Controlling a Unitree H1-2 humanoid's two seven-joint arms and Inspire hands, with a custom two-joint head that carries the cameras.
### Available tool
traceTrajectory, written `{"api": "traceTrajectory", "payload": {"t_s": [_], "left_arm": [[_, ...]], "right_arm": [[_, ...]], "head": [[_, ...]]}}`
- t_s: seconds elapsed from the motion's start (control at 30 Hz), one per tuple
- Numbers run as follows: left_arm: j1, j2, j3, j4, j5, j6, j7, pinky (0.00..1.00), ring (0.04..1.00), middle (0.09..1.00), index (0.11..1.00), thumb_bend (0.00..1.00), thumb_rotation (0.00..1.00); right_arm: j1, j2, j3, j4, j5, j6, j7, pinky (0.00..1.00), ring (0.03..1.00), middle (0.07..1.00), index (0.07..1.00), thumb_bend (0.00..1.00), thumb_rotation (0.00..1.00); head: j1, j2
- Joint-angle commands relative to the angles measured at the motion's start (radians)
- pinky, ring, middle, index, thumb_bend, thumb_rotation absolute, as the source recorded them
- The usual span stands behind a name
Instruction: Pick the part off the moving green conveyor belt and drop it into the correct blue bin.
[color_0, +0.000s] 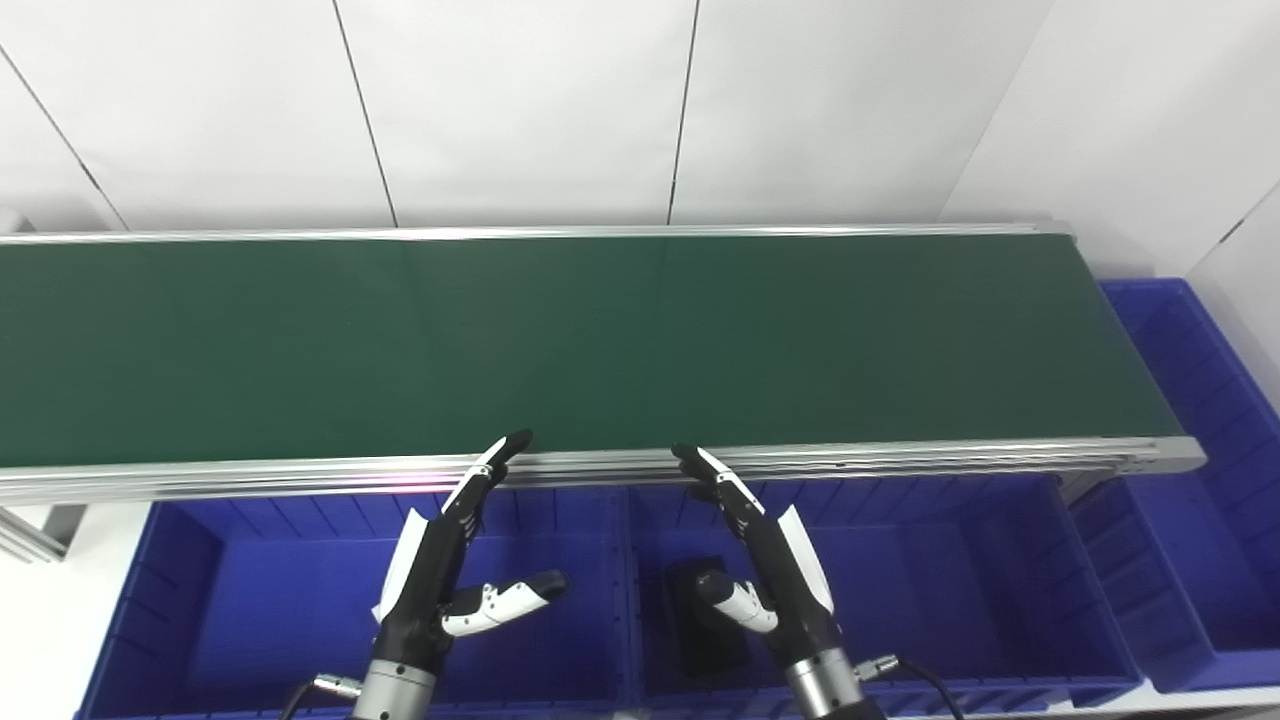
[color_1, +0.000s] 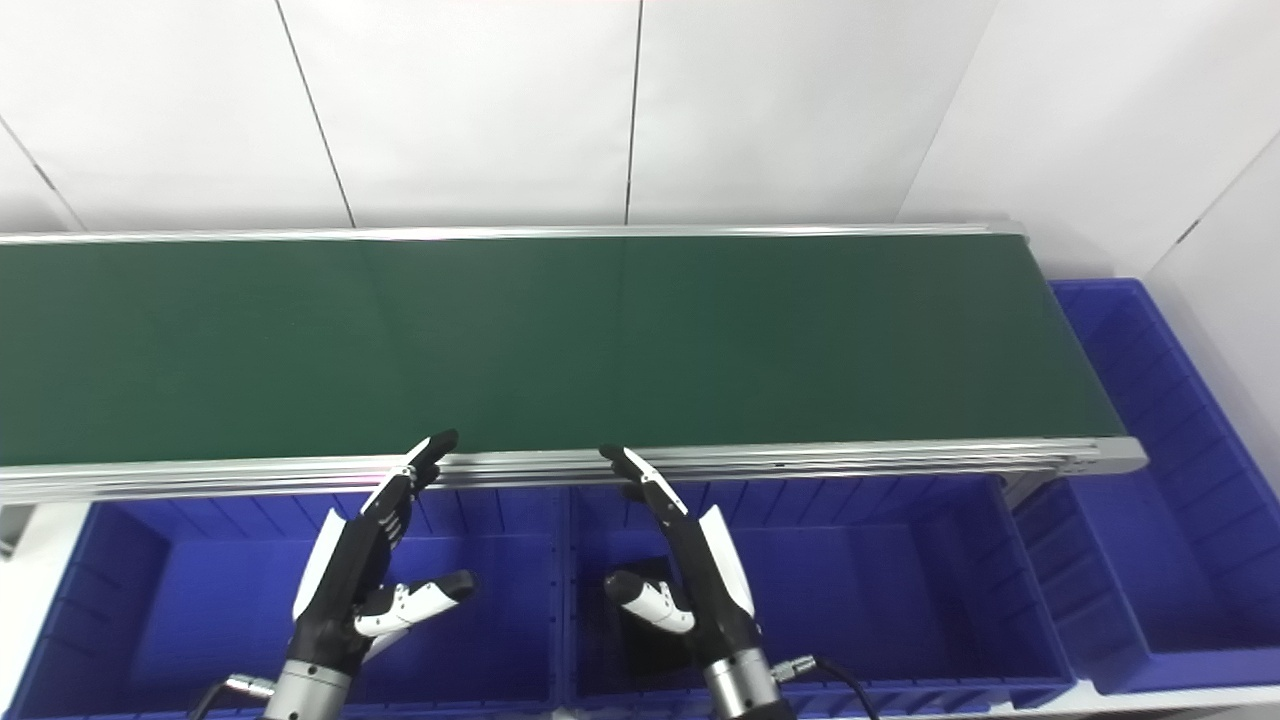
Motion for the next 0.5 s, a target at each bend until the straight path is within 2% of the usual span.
{"api": "traceTrajectory", "payload": {"t_s": [0.0,0.07,0.17,0.27,0.33,0.47], "left_arm": [[-0.015,-0.019,0.003,-0.003,-0.024,-0.029,-0.023,0.93,0.941,0.916,0.883,0.85,0.59],[-0.015,-0.024,0.004,0.009,-0.025,-0.029,-0.028,0.88,0.916,0.915,0.883,0.85,0.6],[-0.015,-0.036,0.007,0.029,-0.028,-0.028,-0.039,0.86,0.908,0.915,0.88,0.86,0.6],[-0.018,-0.042,0.006,0.043,-0.041,-0.029,-0.07,0.86,0.914,0.922,0.885,0.89,0.6],[-0.02,-0.038,-0.002,0.037,-0.037,-0.029,-0.097,0.91,0.943,0.946,0.896,0.93,0.65],[-0.02,-0.041,-0.007,0.019,-0.016,-0.028,-0.119,0.91,0.947,0.95,0.888,0.96,0.67]], "right_arm": [[-0.003,-0.002,0.008,-0.038,0.008,-0.049,-0.016,0.82,0.882,0.905,0.882,0.94,0.96],[-0.003,-0.008,0.014,-0.034,0.016,-0.049,-0.018,0.83,0.89,0.908,0.885,0.93,0.94],[-0.002,-0.018,0.02,-0.03,0.024,-0.049,-0.017,0.85,0.9,0.913,0.892,0.93,0.94],[0.004,-0.029,0.019,-0.031,0.022,-0.049,-0.024,0.86,0.91,0.917,0.902,0.93,0.95],[0.008,-0.034,0.015,-0.028,0.025,-0.049,-0.031,0.88,0.915,0.927,0.912,0.93,0.95],[0.018,-0.037,0.013,-0.02,0.049,-0.049,-0.043,0.85,0.905,0.939,0.92,0.91,0.95]], "head": [[0.008,-0.001],[0.02,-0.003],[0.038,-0.005],[0.058,-0.007],[0.064,-0.008],[0.066,-0.011]]}}
